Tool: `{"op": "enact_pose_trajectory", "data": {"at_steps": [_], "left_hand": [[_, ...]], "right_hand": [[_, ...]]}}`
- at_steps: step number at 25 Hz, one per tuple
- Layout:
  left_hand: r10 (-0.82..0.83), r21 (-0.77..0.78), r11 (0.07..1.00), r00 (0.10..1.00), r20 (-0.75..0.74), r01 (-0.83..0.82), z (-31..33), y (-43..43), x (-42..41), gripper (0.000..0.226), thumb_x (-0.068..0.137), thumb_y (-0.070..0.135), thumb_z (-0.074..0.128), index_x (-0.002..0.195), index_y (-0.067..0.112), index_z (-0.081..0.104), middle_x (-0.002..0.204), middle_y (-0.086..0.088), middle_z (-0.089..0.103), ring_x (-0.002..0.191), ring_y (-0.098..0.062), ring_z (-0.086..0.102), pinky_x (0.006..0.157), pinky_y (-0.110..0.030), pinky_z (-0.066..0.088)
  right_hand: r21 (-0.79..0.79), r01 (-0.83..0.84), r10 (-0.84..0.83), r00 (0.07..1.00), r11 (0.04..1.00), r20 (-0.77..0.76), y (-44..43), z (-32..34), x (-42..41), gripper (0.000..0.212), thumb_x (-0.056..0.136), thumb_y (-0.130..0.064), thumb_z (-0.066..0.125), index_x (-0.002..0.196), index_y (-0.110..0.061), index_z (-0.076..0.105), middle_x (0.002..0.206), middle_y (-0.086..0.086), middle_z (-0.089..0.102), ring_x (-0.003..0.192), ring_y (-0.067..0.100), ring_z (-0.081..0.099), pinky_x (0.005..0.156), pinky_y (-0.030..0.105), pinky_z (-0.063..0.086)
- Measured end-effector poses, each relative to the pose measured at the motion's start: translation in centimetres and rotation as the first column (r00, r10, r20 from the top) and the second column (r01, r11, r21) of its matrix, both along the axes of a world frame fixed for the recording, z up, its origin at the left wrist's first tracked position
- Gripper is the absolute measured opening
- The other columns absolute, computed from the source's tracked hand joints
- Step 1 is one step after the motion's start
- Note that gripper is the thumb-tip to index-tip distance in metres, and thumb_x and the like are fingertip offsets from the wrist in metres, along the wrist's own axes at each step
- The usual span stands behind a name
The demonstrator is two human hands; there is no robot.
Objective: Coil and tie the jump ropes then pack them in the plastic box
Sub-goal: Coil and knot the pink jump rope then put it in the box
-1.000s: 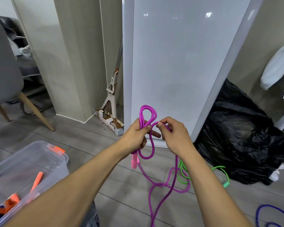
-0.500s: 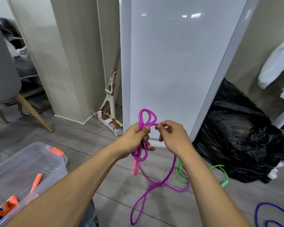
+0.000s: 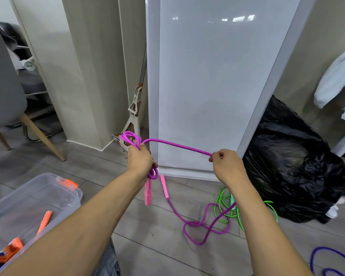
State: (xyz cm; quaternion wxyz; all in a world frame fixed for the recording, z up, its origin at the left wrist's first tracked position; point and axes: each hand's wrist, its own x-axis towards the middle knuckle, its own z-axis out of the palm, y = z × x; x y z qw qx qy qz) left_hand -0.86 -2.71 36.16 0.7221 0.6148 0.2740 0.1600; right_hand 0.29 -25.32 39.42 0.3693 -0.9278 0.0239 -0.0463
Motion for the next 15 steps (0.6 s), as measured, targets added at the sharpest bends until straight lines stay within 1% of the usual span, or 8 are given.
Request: {"op": "enact_pose_trajectory", "data": {"at_steps": [2, 3, 5, 7, 9, 12, 13, 15], "left_hand": [[-0.035, -0.08, 0.996, 0.999, 0.002, 0.035, 0.2, -0.3, -0.1, 0.017, 0.104, 0.015, 0.034, 0.109, 0.005, 0.047, 0.072, -0.009, 0.05, 0.039, -0.014, 0.051, 0.053, -0.034, 0.051], [-0.071, -0.121, 0.99, 0.997, 0.019, 0.073, 0.4, -0.6, -0.3, 0.017, 0.104, 0.012, 0.034, 0.111, 0.005, 0.047, 0.076, -0.01, 0.052, 0.045, -0.016, 0.052, 0.049, -0.032, 0.052], [-0.148, -0.188, 0.969, 0.985, 0.087, 0.162, 1.2, -1.4, -0.9, 0.016, 0.105, 0.01, 0.034, 0.117, 0.005, 0.045, 0.084, -0.013, 0.061, 0.051, -0.019, 0.056, 0.045, -0.03, 0.054], [-0.222, -0.23, 0.938, 0.959, 0.176, 0.259, 1.9, -2.2, -1.5, 0.016, 0.108, 0.011, 0.034, 0.119, 0.004, 0.042, 0.092, -0.015, 0.069, 0.057, -0.023, 0.065, 0.051, -0.033, 0.058], [-0.286, -0.239, 0.91, 0.93, 0.229, 0.338, 2.3, -2.8, -1.8, 0.018, 0.108, 0.012, 0.035, 0.122, 0.003, 0.042, 0.1, -0.018, 0.073, 0.069, -0.029, 0.073, 0.061, -0.039, 0.062], [-0.35, -0.263, 0.871, 0.9, 0.26, 0.415, 2.3, -3.6, -2.0, 0.019, 0.107, 0.01, 0.038, 0.124, 0.007, 0.046, 0.106, -0.022, 0.073, 0.089, -0.039, 0.074, 0.073, -0.048, 0.062], [-0.353, -0.275, 0.865, 0.898, 0.262, 0.42, 2.2, -3.9, -2.1, 0.017, 0.106, 0.009, 0.04, 0.121, 0.006, 0.048, 0.106, -0.023, 0.072, 0.091, -0.04, 0.072, 0.074, -0.049, 0.062], [-0.343, -0.272, 0.873, 0.907, 0.246, 0.404, 2.0, -4.3, -2.3, 0.013, 0.105, 0.008, 0.044, 0.111, 0.001, 0.053, 0.1, -0.026, 0.066, 0.09, -0.04, 0.071, 0.068, -0.045, 0.063]], "right_hand": [[0.175, -0.037, 0.028, 0.998, 0.984, 0.052, 0.5, 0.5, -0.1, 0.033, 0.099, -0.016, 0.041, 0.094, -0.013, 0.074, 0.06, -0.003, 0.052, 0.048, 0.011, 0.043, 0.047, 0.026, 0.031], [0.263, -0.061, 0.042, 0.996, 0.963, 0.077, 0.8, 0.7, -0.3, 0.032, 0.098, -0.013, 0.041, 0.095, -0.014, 0.073, 0.058, -0.004, 0.051, 0.044, 0.008, 0.039, 0.045, 0.024, 0.029], [0.427, -0.117, 0.074, 0.991, 0.896, 0.115, 1.3, 1.0, -0.9, 0.028, 0.097, -0.009, 0.045, 0.103, -0.018, 0.071, 0.067, -0.003, 0.066, 0.045, 0.011, 0.041, 0.045, 0.022, 0.033], [0.55, -0.146, 0.093, 0.988, 0.822, 0.122, 2.1, 1.2, -1.4, 0.018, 0.097, -0.009, 0.051, 0.105, -0.018, 0.064, 0.081, -0.005, 0.077, 0.046, 0.014, 0.046, 0.043, 0.019, 0.036], [0.585, -0.165, 0.104, 0.985, 0.794, 0.136, 3.3, 1.2, -1.9, 0.007, 0.097, -0.01, 0.057, 0.101, -0.014, 0.061, 0.085, -0.004, 0.078, 0.045, 0.011, 0.05, 0.043, 0.017, 0.039], [0.507, -0.224, 0.142, 0.97, 0.832, 0.197, 5.0, 0.3, -2.6, 0.007, 0.094, -0.011, 0.066, 0.093, -0.017, 0.069, 0.074, 0.001, 0.075, 0.049, 0.005, 0.061, 0.05, 0.018, 0.046], [0.494, -0.238, 0.159, 0.968, 0.836, 0.196, 5.5, -0.1, -2.8, 0.007, 0.093, -0.013, 0.068, 0.091, -0.018, 0.071, 0.07, 0.001, 0.073, 0.054, 0.006, 0.066, 0.053, 0.021, 0.05], [0.462, -0.255, 0.186, 0.964, 0.85, 0.19, 6.1, -0.8, -3.0, 0.007, 0.091, -0.018, 0.071, 0.088, -0.023, 0.074, 0.07, 0.002, 0.073, 0.064, 0.013, 0.072, 0.064, 0.033, 0.059]]}}
